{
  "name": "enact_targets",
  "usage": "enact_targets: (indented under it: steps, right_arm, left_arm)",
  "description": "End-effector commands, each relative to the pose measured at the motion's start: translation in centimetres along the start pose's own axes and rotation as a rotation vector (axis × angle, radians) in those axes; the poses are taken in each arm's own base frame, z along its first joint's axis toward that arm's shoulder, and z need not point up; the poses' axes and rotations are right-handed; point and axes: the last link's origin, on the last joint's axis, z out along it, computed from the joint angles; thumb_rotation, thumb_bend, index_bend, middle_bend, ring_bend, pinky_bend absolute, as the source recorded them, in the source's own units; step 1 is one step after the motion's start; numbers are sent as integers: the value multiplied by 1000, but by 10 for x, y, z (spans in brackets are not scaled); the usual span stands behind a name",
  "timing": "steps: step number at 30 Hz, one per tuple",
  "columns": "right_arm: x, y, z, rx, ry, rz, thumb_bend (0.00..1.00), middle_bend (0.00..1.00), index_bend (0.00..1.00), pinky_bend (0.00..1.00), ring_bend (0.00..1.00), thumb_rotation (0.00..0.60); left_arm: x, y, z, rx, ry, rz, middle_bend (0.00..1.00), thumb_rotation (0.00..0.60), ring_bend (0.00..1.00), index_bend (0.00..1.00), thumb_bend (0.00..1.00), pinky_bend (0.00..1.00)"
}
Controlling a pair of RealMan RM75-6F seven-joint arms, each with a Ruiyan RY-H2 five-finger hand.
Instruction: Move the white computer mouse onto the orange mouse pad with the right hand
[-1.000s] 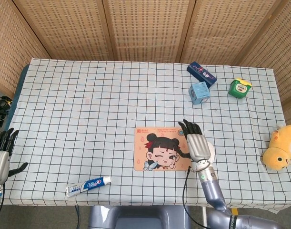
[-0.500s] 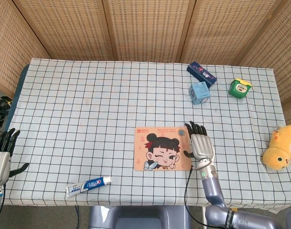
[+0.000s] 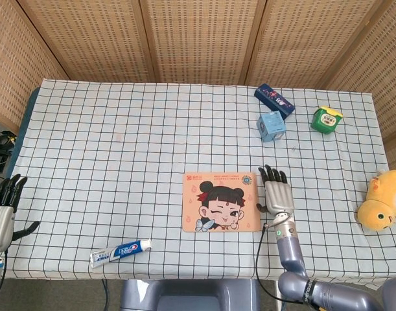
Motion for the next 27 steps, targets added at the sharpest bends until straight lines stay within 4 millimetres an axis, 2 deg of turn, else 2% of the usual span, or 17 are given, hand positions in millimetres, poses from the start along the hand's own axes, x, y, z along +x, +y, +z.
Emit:
enact_targets:
  steps: [1,12,27]
  right_arm:
    - [0,1,4,-10,2,-13,383,0,0,0,0,600]
    - [1,13,16,-67,10,-58,384,0,0,0,0,600]
    - [5,36,23,-131,13,-79,387,0,0,0,0,600]
  left_arm:
    - [0,0,0,-2,0,-1,0,600,0,0,0,0]
    - [3,0,0,-6,13,-12,0,600,0,0,0,0]
    - [4,2,-1,-15,20,-11,0,600,0,0,0,0]
